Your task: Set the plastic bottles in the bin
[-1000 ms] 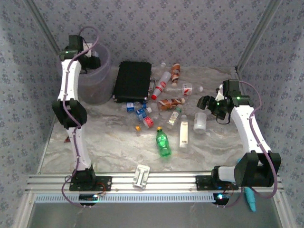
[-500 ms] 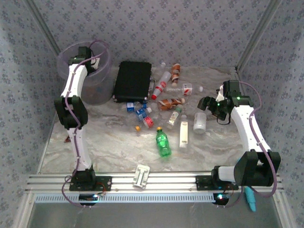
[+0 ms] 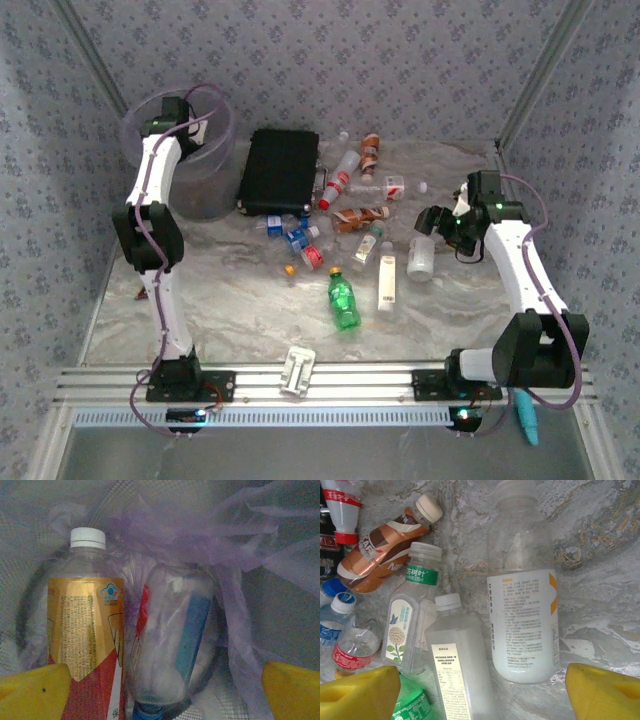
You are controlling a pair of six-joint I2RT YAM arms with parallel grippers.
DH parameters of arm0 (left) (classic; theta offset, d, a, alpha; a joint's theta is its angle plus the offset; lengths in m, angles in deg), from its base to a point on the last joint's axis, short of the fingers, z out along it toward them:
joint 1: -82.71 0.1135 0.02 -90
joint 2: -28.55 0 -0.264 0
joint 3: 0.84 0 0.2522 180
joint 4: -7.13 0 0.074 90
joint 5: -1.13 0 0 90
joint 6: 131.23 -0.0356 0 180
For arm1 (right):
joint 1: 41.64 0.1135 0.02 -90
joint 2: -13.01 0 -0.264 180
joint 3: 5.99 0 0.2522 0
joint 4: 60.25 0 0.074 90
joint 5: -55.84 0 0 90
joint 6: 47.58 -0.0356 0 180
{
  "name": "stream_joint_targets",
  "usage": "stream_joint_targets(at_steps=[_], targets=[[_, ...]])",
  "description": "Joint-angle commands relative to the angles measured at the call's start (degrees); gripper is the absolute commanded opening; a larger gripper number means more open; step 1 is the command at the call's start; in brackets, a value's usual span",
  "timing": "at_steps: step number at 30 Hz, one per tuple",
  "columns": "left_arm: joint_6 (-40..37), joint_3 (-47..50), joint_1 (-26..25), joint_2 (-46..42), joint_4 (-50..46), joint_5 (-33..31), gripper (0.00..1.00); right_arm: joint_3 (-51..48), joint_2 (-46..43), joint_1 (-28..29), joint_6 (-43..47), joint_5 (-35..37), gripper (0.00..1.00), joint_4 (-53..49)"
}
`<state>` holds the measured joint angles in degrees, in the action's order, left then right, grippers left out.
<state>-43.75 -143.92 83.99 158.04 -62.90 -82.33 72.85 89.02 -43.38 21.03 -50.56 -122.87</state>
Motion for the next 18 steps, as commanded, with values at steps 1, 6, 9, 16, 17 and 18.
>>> stream_joint_targets(at_steps=[1, 6, 9, 16, 17, 18], targets=[[-0.13, -2.13, -0.39, -4.57, -0.94, 0.63, 1.0, -0.85, 0.8, 0.58, -0.47, 3.27, 0.89, -3.43], [0.5, -5.18, -0.53, -6.12, -2.17, -1.0, 1.0, -1.45, 2.99, 2.2, -1.13, 8.36, 0.9, -4.93], [0.43, -7.01, -0.75, -7.27, -2.66, -1.53, 1.0, -1.11, 4.9, 2.62, -1.99, 8.52, 0.9, -3.61], [0.33, -10.86, -1.26, -9.82, -4.79, -2.75, 1.0, 5.77, 14.99, 2.68, -2.78, 11.33, 0.89, -1.44], [0.22, -10.81, -1.28, -10.41, -4.95, -3.37, 1.0, 7.08, 16.67, 2.7, -2.76, 11.84, 0.89, -1.39], [0.15, -10.66, -1.28, -10.95, -4.99, -3.8, 1.0, 8.11, 18.2, 2.75, -2.76, 12.15, 0.89, -1.47]])
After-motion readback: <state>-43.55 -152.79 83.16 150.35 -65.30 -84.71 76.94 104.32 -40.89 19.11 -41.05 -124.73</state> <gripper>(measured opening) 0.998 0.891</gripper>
